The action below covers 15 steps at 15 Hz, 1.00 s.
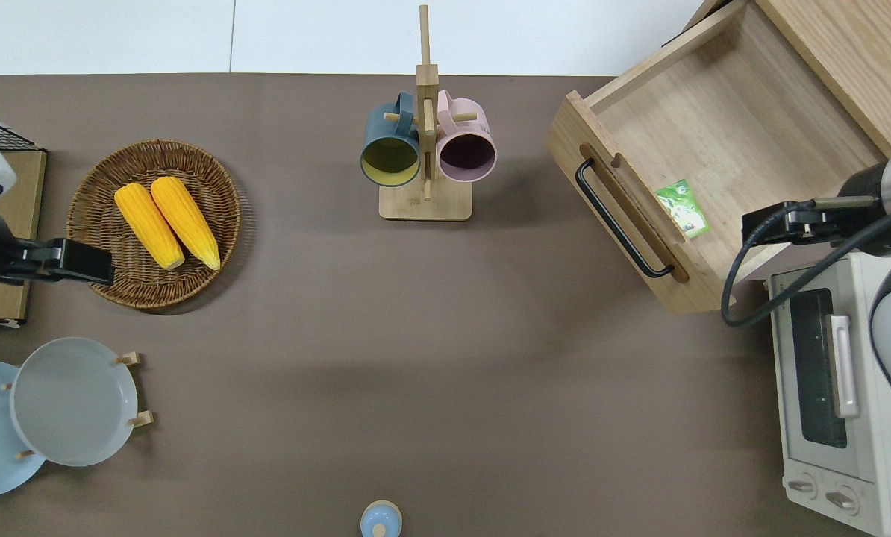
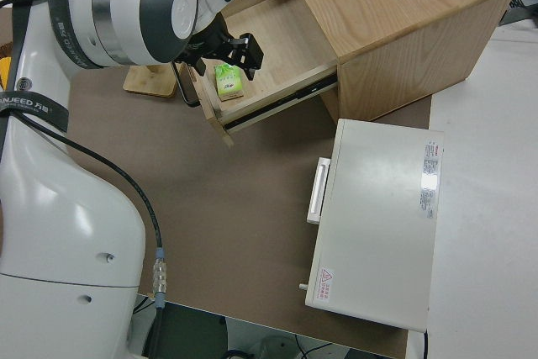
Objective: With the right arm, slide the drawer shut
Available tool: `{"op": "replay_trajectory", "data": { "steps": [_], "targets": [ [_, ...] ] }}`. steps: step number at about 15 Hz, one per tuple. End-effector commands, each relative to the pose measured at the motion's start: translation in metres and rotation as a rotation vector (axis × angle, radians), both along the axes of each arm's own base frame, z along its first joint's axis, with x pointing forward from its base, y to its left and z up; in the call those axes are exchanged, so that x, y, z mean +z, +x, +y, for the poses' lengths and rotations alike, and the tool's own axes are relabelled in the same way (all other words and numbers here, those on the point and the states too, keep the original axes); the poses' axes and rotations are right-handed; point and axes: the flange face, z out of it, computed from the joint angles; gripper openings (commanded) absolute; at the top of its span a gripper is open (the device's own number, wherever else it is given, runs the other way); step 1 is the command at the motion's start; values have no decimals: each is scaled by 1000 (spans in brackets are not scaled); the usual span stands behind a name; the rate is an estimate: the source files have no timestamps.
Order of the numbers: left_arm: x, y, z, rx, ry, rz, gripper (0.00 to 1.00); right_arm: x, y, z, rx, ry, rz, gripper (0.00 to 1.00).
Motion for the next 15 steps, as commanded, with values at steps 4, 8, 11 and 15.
{"op": "replay_trajectory", "data": {
  "steps": [4,8,11,15],
  "targets": [
    [4,2,1,-11,16,5,993,-3,3,-2,12,52,-2,985],
    [3,2,1,-11,16,6,993,-4,3,0,15,52,1,983],
    [3,2,1,-11,16,6,993,-4,3,-1,13,52,2,859],
    [4,2,1,-11,16,5,993,-4,2,2,18,51,7,146]
  ]
}}
